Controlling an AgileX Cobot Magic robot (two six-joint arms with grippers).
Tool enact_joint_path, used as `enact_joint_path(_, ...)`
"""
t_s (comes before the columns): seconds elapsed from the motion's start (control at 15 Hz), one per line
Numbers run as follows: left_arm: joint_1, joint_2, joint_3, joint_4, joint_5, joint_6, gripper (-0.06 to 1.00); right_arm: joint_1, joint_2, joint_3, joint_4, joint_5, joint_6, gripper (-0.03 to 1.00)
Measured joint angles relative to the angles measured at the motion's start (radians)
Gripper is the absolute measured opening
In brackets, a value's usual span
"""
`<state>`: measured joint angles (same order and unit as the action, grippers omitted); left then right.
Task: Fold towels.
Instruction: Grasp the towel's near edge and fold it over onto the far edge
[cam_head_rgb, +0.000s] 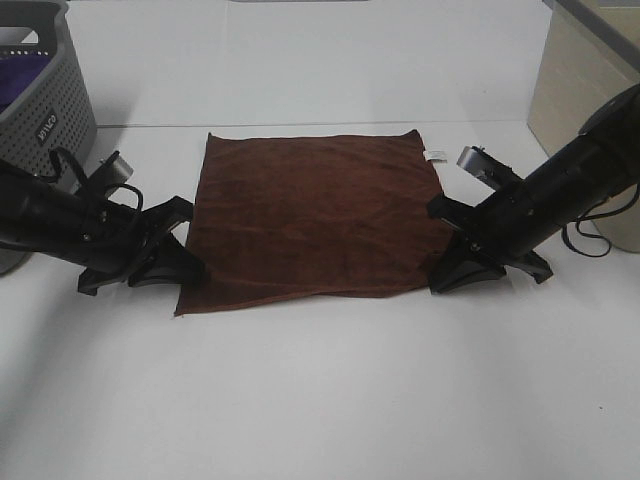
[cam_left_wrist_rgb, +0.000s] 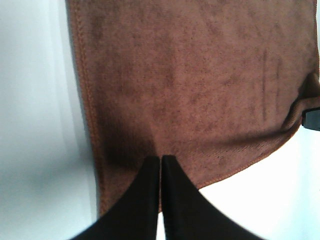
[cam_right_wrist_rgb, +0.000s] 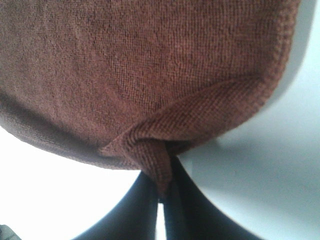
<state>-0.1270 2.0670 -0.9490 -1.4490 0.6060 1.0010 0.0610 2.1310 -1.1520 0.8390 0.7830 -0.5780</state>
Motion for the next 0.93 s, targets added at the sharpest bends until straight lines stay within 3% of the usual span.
enact_joint_path(0.2,0.000,-0.005,0.000,0.097,-0.002,-0.068,0.00,0.000,0.000,0.000,-0.023,0.035,0.027,0.02)
enact_joint_path(0.4,0.000,-0.060,0.000,0.319,-0.001,-0.256,0.00,0.001,-0.026,0.000,-0.133,0.089,0.119,0.02)
enact_joint_path(0.53,0.000,-0.063,0.000,0.399,-0.001,-0.332,0.00,0.003,-0.058,0.000,-0.166,0.091,0.139,0.02)
enact_joint_path(0.8,0.000,-0.063,0.000,0.414,-0.001,-0.368,0.00,0.004,-0.071,0.000,-0.174,0.095,0.141,0.02)
enact_joint_path(0.93,0.000,-0.063,0.000,0.414,-0.002,-0.418,0.10,0.004,-0.071,0.000,-0.174,0.095,0.141,0.02)
